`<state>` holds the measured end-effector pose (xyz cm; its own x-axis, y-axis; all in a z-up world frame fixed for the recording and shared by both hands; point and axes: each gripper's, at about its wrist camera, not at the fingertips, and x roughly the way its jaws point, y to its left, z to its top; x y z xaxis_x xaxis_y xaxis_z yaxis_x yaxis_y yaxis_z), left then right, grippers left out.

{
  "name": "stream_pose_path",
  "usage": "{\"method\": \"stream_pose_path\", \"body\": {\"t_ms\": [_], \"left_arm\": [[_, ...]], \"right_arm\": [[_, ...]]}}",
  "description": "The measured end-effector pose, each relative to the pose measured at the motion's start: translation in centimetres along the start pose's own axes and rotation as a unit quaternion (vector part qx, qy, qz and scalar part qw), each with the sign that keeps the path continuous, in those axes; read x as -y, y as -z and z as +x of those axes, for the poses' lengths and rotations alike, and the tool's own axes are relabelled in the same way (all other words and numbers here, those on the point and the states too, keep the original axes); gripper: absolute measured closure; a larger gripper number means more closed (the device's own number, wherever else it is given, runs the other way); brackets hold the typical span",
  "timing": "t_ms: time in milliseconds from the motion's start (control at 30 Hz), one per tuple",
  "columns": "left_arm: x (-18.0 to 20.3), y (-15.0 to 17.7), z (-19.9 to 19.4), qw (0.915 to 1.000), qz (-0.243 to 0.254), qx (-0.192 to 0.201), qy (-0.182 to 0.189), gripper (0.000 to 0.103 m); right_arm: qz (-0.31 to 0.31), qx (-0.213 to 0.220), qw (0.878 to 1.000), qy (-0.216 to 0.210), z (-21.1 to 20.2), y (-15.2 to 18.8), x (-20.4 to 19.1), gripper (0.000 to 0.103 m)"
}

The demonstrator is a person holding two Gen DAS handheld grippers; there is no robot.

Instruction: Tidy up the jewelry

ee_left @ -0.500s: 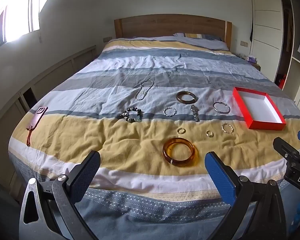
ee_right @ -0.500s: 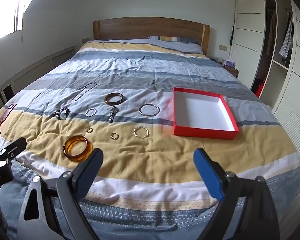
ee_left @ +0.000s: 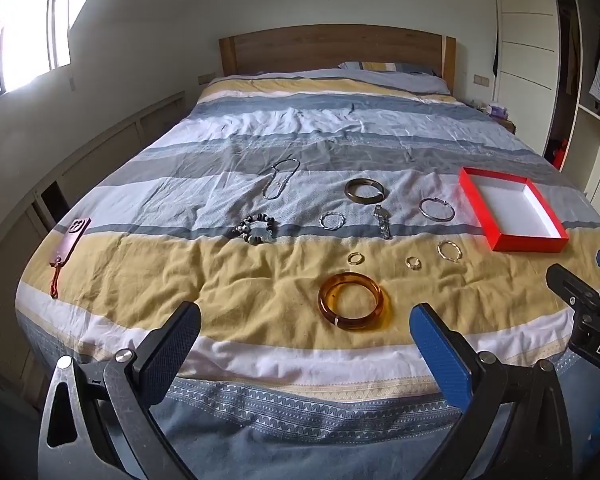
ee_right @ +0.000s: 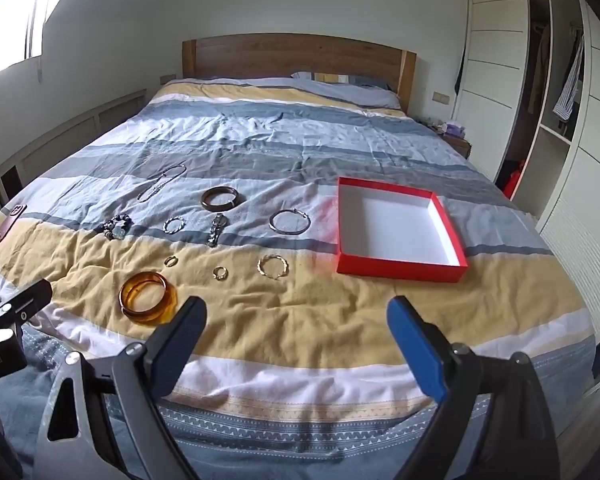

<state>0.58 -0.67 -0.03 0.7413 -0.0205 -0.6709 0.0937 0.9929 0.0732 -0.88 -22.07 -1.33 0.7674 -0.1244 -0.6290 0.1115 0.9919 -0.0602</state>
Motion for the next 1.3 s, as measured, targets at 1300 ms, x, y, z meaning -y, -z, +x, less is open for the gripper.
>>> {"method": "stream_pose_path", "body": {"t_ms": [1300], "left_arm": [[-0.7,1.2,6.7,0.9956,-0.017,-0.091,0.019,0.005]], "right_arm": [[0.012,-0.026,0.999,-0.034,5.4,0.7,1.0,0.011]]}}
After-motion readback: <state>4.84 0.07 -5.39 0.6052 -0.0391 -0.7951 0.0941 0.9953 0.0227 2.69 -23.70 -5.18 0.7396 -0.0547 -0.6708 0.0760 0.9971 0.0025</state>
